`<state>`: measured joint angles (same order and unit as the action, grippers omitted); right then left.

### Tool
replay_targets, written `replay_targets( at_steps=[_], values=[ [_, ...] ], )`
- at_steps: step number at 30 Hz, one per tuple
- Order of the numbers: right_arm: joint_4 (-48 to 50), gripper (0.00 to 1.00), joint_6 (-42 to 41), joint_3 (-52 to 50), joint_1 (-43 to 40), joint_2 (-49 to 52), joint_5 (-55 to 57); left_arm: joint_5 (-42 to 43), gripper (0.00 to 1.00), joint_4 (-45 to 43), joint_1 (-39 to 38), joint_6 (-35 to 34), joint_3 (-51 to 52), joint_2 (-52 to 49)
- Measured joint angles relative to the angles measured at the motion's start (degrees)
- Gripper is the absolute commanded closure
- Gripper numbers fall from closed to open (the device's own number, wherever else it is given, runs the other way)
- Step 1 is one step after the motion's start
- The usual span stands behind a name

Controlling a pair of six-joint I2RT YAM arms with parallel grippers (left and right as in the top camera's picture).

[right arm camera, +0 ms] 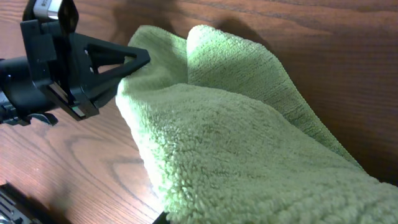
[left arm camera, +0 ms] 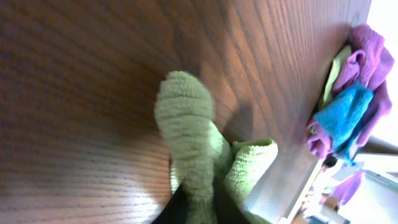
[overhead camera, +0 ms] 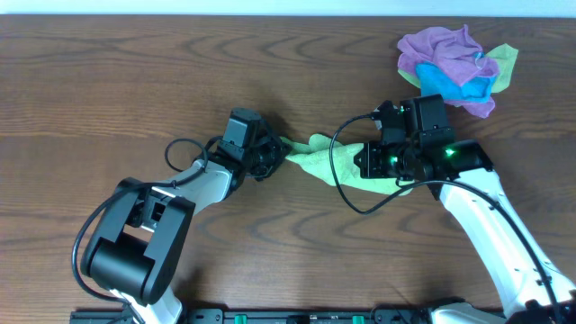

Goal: Fold the cloth
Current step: 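Grasp the green towel's left corner with the left gripper, right holds other corner, then lift the towel with both grippers and lay it flat toward the near side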

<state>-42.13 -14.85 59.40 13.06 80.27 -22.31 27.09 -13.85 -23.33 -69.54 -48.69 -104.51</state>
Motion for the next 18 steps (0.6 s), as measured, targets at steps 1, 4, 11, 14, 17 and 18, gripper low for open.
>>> replay_targets(
  at_steps=[1,4,11,14,17,18],
  values=[
    [0.0,0.99,0.0,0.0,0.0,0.0,0.0,-0.1,0.94,0.0,0.1,0.7,0.0,0.0],
    [0.0,0.99,0.0,0.0,0.0,0.0,0.0,0.3,0.94,0.0,0.5,2.6,0.0,0.0],
    [4.5,0.99,0.0,0.0,0.0,0.0,-0.9,7.7,0.94,0.8,5.0,10.2,-2.6,0.6],
    [11.0,0.99,-0.2,-0.1,0.0,0.0,-2.1,9.7,0.94,4.7,7.8,12.6,-7.0,2.5],
    [16.3,0.99,-0.7,-0.1,0.0,0.0,-2.5,10.3,0.94,10.3,9.6,14.9,-13.1,4.0],
    [18.3,0.99,-0.9,-0.1,0.0,0.0,-2.5,10.2,0.94,12.1,10.1,15.8,-15.2,4.2]
  ],
)
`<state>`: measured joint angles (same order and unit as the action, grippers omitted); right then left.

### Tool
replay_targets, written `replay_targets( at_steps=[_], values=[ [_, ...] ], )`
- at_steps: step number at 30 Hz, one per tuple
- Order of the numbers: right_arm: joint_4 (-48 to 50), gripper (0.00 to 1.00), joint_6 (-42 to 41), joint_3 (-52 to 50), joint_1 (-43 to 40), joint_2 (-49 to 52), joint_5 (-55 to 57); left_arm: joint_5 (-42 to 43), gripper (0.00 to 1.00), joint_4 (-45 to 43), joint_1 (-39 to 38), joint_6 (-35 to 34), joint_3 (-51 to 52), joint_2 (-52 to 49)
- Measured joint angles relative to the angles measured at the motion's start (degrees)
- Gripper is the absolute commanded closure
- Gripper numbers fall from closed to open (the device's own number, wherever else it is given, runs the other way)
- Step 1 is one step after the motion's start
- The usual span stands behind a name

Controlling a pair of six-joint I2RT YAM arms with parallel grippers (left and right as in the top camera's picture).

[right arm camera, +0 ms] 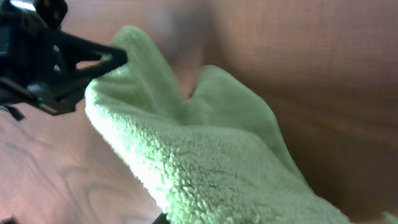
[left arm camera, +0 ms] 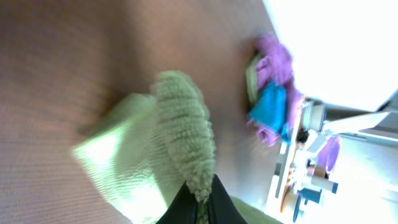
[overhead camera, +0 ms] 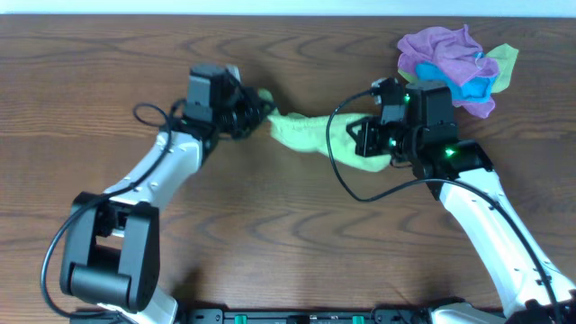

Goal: Fold the cloth
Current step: 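Lift the towel with both grippers and lay it flat toward the near side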

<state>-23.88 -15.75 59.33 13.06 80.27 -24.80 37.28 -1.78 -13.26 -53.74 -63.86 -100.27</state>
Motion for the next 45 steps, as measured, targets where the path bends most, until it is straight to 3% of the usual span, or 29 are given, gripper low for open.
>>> replay_targets(
  at_steps=[5,10,16,23,29,34,45],
  values=[
    [9.8,0.99,-0.7,-0.1,0.0,0.8,1.2,-3.4,0.94,3.1,1.0,3.5,-7.8,0.2],
    [17.8,0.99,-1.7,1.3,-0.2,8.1,1.9,-8.4,0.94,3.1,1.8,4.7,-9.4,0.3],
    [18.3,0.99,-1.9,10.7,-0.3,20.0,2.5,-11.7,0.94,-1.6,2.5,5.8,-9.5,-2.0],
    [17.1,0.99,-1.6,23.2,-0.3,25.5,2.8,-12.3,0.94,0.4,4.6,7.5,-17.0,-7.7],
    [12.9,0.99,-1.1,26.1,-0.3,25.5,2.8,-11.7,0.94,7.7,5.3,11.9,-25.3,-7.7],
    [7.5,0.99,-0.5,26.1,-0.3,25.5,3.0,-8.6,0.94,13.7,5.3,15.3,-26.0,-7.7],
    [-10.0,0.99,1.3,26.2,-0.3,25.5,1.3,-4.0,0.94,37.3,5.2,26.2,-26.1,-7.7]
  ],
)
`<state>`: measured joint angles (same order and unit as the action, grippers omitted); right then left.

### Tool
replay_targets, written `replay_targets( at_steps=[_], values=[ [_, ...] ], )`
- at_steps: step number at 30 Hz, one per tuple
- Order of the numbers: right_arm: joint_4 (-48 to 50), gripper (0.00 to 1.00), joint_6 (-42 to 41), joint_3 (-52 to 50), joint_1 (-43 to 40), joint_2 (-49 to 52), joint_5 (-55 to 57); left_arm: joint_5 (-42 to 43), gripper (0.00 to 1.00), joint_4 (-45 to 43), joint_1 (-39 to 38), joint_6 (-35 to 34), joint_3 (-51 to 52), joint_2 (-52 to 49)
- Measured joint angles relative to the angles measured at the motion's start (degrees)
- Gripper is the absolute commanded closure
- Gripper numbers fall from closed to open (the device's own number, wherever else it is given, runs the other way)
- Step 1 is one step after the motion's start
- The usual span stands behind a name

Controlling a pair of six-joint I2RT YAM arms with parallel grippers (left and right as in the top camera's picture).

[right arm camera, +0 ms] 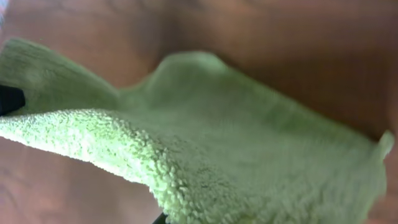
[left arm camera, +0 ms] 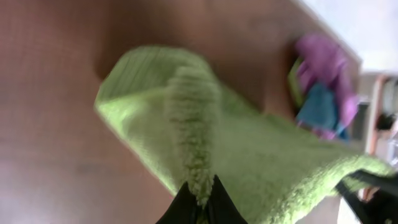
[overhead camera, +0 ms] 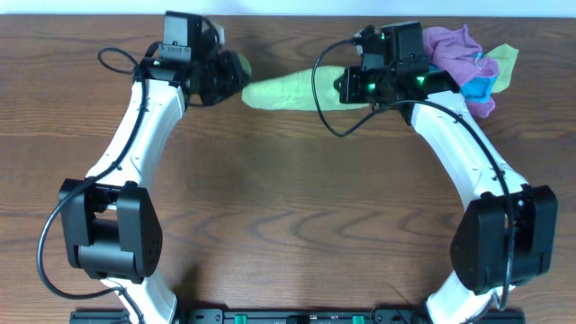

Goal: Fold the cloth
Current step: 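Lift the towel with both grippers and lay it flat toward the near side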

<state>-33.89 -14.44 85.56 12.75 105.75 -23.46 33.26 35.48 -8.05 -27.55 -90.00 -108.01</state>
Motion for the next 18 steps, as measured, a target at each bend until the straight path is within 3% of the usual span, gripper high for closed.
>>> replay_targets(
  at_steps=[10,18],
  values=[
    [-17.7,0.99,3.6,0.0,0.1,0.0,-2.9,0.8,0.94,22.1,-0.3,10.9,0.0,0.0],
    [-24.7,0.98,8.2,-0.2,0.2,0.0,-4.0,0.5,0.94,25.2,-0.4,13.4,3.4,0.1]
  ],
)
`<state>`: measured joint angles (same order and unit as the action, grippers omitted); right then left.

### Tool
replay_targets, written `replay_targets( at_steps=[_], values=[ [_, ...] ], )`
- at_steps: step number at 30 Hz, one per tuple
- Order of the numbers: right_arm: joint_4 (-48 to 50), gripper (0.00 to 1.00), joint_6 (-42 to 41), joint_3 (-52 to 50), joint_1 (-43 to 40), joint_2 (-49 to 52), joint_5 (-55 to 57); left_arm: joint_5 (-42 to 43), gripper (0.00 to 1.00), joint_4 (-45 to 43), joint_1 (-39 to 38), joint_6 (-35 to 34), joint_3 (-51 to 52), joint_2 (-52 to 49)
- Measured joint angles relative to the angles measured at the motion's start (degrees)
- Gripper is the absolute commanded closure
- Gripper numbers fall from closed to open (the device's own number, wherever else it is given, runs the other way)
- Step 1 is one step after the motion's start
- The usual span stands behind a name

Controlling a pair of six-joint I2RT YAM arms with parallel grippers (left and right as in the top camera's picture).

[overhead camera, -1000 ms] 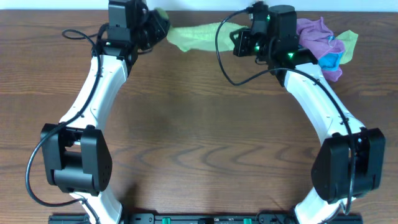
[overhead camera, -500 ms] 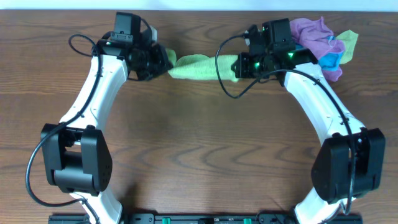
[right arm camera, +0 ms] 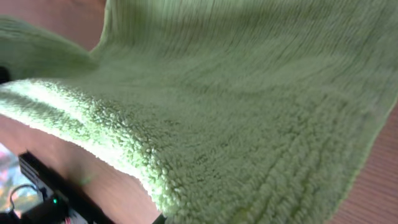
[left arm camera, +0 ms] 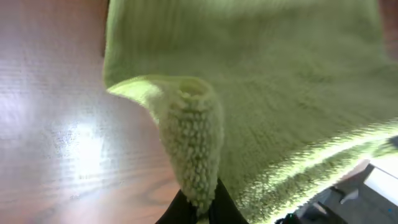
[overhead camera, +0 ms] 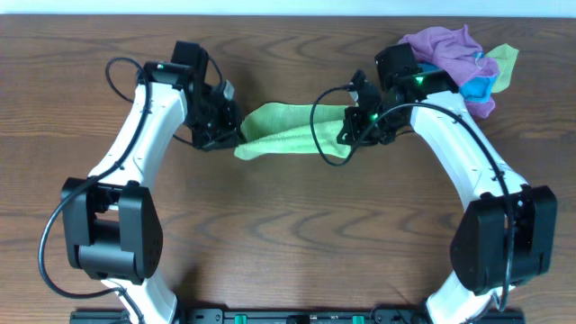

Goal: Fold the cloth
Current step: 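Lift the towel with both grippers and lay it flat toward the near side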

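A light green terry cloth hangs stretched between my two grippers above the middle back of the wooden table. My left gripper is shut on its left corner; in the left wrist view the pinched corner bulges out of the dark fingers. My right gripper is shut on the cloth's right edge; the right wrist view is filled with the green pile, and the fingers are almost wholly hidden under it.
A heap of other cloths, purple, blue and yellow-green, lies at the back right corner, close behind my right arm. Black cables loop off both wrists. The table's far edge runs just behind the heap.
Both grippers have come toward the front and lower, away from the back edge, still holding the cloth. The cloth now sags as a wider, flatter sheet between them.
At first both grippers held the green cloth bunched low at the table's centre. Then they were farther back with the cloth stretched between them. Then they were near the back edge, wide apart. Now they are forward again, the cloth spread between them.
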<state>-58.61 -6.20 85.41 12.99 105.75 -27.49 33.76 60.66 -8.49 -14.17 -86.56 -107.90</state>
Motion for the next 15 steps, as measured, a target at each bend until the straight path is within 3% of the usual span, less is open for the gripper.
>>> replay_targets(
  at_steps=[6,9,13,15],
  values=[
    [0.0,0.98,2.0,-5.5,0.0,0.0,-0.3,0.8,0.94,-0.2,-0.1,0.3,7.3,0.0],
    [0.5,0.91,2.4,-9.0,0.1,0.0,-0.5,1.0,0.94,-0.2,-0.3,0.5,10.3,0.0],
    [0.8,0.73,2.8,-12.4,0.1,0.0,2.1,0.7,0.94,1.0,-0.2,0.9,12.8,0.0],
    [0.7,0.56,2.9,-13.4,0.0,0.0,4.0,0.2,0.94,2.4,-0.2,1.4,12.8,0.0]
  ],
)
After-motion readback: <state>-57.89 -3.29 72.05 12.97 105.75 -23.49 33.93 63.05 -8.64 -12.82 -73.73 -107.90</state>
